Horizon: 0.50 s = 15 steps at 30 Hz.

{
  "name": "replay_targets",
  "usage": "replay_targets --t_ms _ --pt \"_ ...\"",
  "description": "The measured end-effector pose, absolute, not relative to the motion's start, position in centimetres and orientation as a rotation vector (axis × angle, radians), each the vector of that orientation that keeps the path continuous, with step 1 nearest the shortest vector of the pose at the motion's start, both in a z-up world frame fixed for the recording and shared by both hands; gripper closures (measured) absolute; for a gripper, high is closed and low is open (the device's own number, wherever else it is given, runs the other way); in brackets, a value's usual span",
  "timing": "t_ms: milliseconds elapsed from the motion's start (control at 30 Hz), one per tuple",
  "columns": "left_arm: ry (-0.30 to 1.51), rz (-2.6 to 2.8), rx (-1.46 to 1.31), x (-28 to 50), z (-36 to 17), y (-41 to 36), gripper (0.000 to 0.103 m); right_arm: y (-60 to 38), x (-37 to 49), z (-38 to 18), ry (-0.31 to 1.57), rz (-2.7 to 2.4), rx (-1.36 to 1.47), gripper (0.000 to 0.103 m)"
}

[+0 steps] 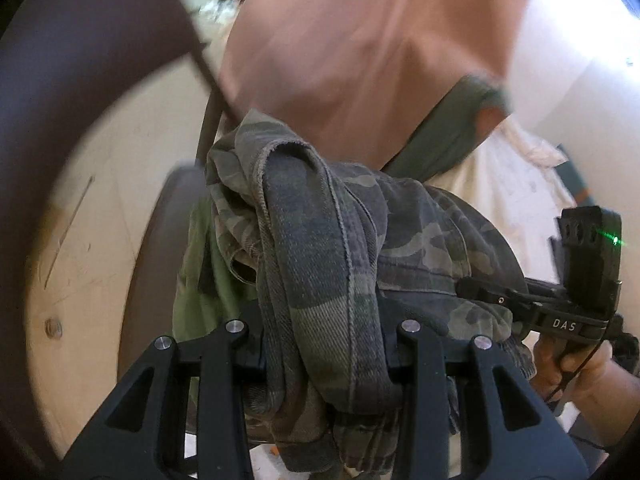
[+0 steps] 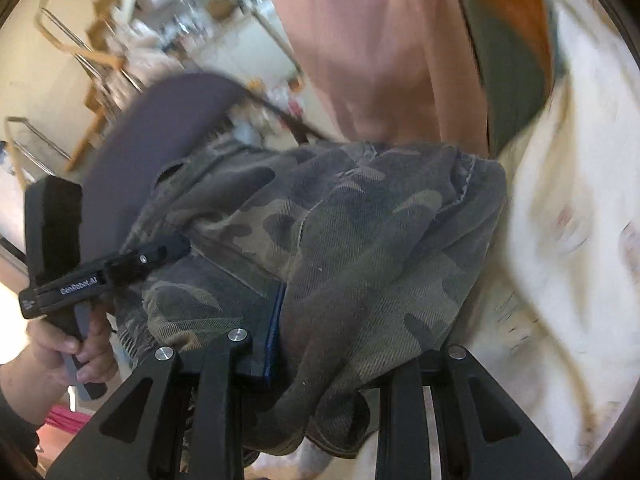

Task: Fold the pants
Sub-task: 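Carry the folded bundle with both grippers onto the chair seat and release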

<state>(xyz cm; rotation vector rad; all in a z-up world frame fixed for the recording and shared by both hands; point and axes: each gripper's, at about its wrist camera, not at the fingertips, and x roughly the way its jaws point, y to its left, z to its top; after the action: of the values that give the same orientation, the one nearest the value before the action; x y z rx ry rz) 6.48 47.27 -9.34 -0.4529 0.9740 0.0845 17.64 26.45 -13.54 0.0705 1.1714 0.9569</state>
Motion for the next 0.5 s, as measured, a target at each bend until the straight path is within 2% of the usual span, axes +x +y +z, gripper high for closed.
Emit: replay_targets --t_ms 33,67,100,133,167,200,233,267,333,500 --pt "1.002 0.092 -0.480 6.4 -11.0 47.3 0.069 26.8 17.9 -15.2 1.221 0.953 0.065 0.073" --pt "1.027 0.096 -0.505 6.0 -12.7 47.4 0.067 26.7 18.1 -17.2 1.287 0.940 0.084 0.067" --pt "1.028 0.095 -0.515 5.6 -13.6 47.6 0.066 26.4 18.2 -18.9 1.355 0.924 0.117 0.051" --pt "1.014 0.092 -0.516 5.1 -14.2 47.7 0.062 25.9 18.2 -19.9 1.393 0.906 0.146 0.041" --pt "1.004 0.090 -0.513 4.5 -14.4 47.8 0.055 25.5 18.2 -20.5 1.410 0.890 0.158 0.024" --pt "1.005 0.089 -0.521 4.1 -14.4 48.0 0.052 24.7 18.0 -20.8 1.412 0.875 0.158 0.020" --pt "1.015 0.097 -0.533 3.7 -14.4 48.4 0.043 24.2 18.0 -20.7 1.406 0.877 0.153 0.020" --pt "1.032 0.115 -0.542 2.7 -13.7 48.4 0.040 23.4 17.9 -20.4 1.396 0.870 0.132 0.020" --pt "1.038 0.138 -0.535 1.5 -12.3 48.3 0.042 22.2 17.9 -19.2 1.376 0.858 0.126 0.020" --pt "0.891 0.088 -0.346 0.5 -5.2 44.7 0.042 19.9 17.8 -12.7 1.130 0.763 0.080 0.035"
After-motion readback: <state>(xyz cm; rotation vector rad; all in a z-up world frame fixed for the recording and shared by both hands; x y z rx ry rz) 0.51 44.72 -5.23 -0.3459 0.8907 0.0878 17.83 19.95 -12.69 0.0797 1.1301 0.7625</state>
